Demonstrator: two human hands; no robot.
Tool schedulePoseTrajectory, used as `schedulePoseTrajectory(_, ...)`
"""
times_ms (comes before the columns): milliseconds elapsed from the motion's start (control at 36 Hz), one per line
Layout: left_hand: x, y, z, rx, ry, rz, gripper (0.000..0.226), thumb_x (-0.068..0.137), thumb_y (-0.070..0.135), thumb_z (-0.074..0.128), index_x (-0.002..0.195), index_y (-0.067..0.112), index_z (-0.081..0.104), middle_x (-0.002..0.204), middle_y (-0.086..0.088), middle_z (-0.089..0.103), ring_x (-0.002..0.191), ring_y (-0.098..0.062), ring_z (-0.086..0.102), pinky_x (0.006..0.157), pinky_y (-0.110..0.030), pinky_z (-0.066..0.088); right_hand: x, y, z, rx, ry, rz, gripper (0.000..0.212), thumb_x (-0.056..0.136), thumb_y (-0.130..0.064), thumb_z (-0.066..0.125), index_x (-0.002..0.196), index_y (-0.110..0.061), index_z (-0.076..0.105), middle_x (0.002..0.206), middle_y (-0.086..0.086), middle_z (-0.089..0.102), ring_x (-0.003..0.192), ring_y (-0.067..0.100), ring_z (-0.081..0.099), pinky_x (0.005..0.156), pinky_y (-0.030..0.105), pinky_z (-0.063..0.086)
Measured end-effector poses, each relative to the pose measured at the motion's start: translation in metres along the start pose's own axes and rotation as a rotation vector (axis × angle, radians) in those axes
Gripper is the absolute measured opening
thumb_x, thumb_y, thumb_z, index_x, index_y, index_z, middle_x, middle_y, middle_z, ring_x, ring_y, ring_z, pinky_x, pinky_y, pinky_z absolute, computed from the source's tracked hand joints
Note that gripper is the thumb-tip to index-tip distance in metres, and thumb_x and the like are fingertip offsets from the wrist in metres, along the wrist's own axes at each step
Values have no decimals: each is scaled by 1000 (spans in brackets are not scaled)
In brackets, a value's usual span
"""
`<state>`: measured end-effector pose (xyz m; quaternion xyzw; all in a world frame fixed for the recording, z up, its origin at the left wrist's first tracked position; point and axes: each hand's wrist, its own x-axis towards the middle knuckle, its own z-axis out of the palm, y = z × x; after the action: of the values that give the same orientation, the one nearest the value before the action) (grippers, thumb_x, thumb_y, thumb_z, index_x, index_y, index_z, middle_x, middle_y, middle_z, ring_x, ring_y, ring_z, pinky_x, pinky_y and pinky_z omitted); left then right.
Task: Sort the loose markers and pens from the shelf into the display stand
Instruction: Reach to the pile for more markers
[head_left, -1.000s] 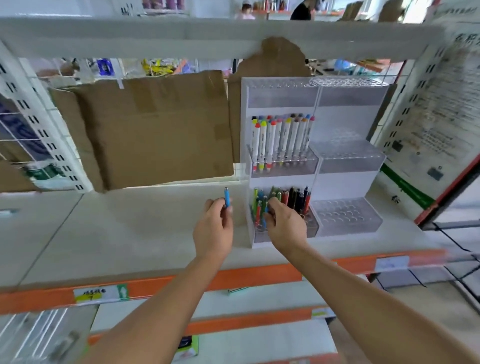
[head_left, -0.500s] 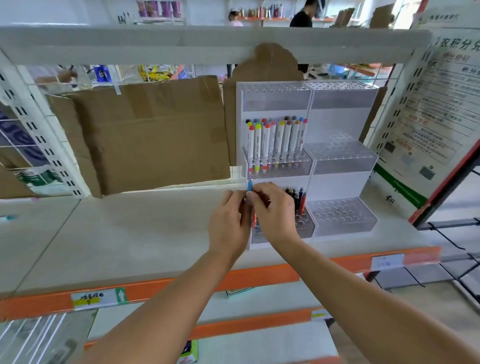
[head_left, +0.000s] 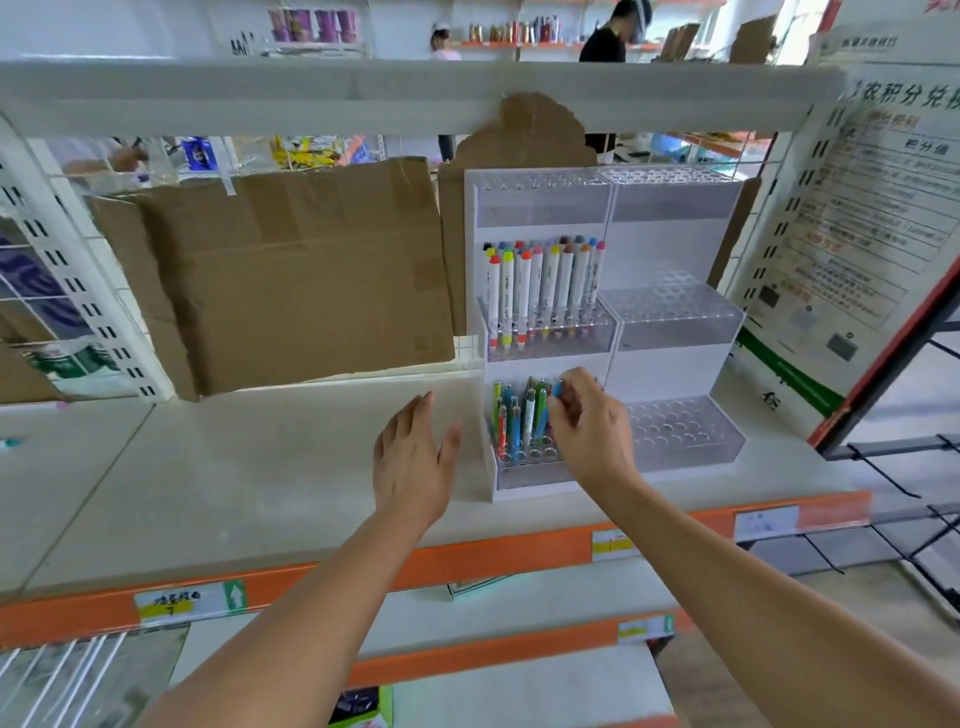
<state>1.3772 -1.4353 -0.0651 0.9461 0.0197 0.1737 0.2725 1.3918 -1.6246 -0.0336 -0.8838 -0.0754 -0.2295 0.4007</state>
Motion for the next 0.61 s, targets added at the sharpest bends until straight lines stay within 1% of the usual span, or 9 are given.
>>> schedulePoseTrajectory(56,1,-1,0,12,-11,-8,54,99,40,35,146,13,32,150,-7,37,137,-26,32,112,-38,23,-1,1,3,-80,-64,-19,12,93,-9,52,84,-15,46,59,-6,44,53,20,42,49,32,38)
schedulePoseTrajectory(83,1,-1,-1,18,-12,-10,54,99,40,36,146,13,31,150,-7,36,137,-26,32,112,-38,22,-2,0,4,-112,-89,-29,12,93,-10,51,84,-13,46,58,-6,43,52,19,41,48,31,35)
schedulePoseTrajectory(139,1,-1,-3,32,-16,-13,54,99,39,36,146,14,30,150,-6,36,137,-25,31,112,-36,22,-5,0,6,-140,-118,-64,15,94,-9,51,82,-13,44,56,-9,40,49,13,37,47,28,28)
schedulePoseTrajectory(194,1,-1,-5,31,-23,-18,54,99,39,37,146,14,30,150,-6,35,137,-25,31,111,-35,22,-6,-2,8,-148,-126,-77,18,94,-9,50,80,-15,41,55,-11,37,48,7,34,47,27,26)
schedulePoseTrajectory(278,1,-2,-6,50,-31,-21,55,99,40,35,147,14,28,151,-5,34,138,-24,30,112,-35,21,-2,-4,11,-174,-143,-71,20,94,-9,49,82,-18,37,57,-12,36,50,7,35,45,29,23)
schedulePoseTrajectory(361,1,-3,-8,64,-40,-31,55,99,42,32,147,15,27,152,-4,33,138,-23,29,112,-35,22,0,-3,12,-209,-182,-44,18,95,-10,48,86,-21,36,59,-12,38,51,12,38,46,29,23)
schedulePoseTrajectory(472,-1,-4,-10,83,-43,-50,56,99,43,31,148,16,26,152,-4,33,139,-22,29,112,-35,23,-5,3,14,-238,-203,-16,16,95,-11,47,82,-16,38,58,-7,41,53,19,42,45,28,22)
schedulePoseTrajectory(528,-3,-5,-12,87,-46,-60,56,99,43,31,147,16,27,151,-4,34,138,-22,30,112,-35,23,-5,2,16,-258,-216,-19,15,95,-12,46,83,-16,38,63,-2,48,58,23,47,46,29,24)
schedulePoseTrajectory(611,-6,-5,-14,92,-47,-68,55,99,43,30,147,15,27,152,-4,33,139,-22,30,113,-36,23,1,-4,17,-256,-217,32,8,95,-12,47,90,-17,44,73,1,54,65,24,51,49,29,29)
